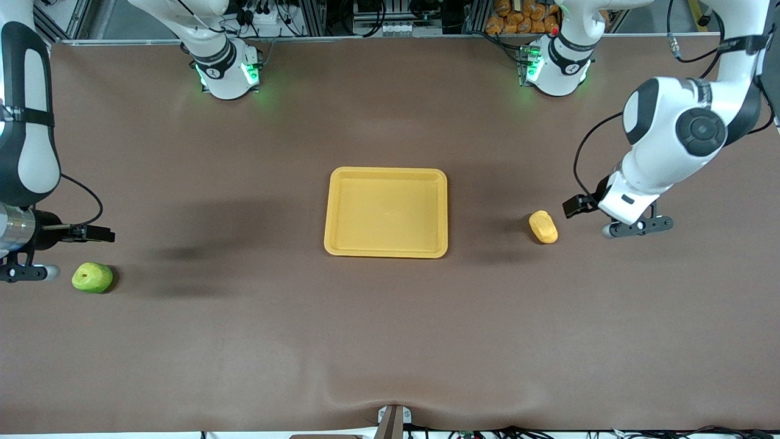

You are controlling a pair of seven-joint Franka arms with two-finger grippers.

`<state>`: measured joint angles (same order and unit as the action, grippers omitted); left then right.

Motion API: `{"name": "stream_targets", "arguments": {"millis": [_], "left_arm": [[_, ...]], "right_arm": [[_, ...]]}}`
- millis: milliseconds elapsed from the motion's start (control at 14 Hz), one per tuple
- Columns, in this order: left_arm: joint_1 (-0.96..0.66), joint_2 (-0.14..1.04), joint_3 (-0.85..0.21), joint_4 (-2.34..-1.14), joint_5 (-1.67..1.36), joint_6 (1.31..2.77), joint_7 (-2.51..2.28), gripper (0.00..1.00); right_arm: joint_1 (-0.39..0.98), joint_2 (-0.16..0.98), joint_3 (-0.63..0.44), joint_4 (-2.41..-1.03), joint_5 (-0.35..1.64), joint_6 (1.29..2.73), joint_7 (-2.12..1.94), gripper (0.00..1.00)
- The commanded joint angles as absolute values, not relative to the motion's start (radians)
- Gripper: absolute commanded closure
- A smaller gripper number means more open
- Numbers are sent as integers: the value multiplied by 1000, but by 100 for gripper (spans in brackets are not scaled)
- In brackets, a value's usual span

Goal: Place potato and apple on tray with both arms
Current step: 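Move the right gripper toward the green apple while the left gripper approaches the potato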

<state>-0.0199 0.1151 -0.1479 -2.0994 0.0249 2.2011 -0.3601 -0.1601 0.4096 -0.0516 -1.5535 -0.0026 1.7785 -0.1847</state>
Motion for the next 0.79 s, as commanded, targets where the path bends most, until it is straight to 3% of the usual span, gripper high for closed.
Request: {"name": "stream_targets", "arguments": {"millis": [0, 714], "left_arm": [[-20, 149, -170, -2097, 20, 2224, -472, 0], [-32, 287, -173, -2175, 21, 2433, -657, 0]], "right_arm": [[-196, 465, -38, -1522, -5, 1801, -176, 0], [-299, 589, -38, -1517, -12, 1965, -189, 0]]}}
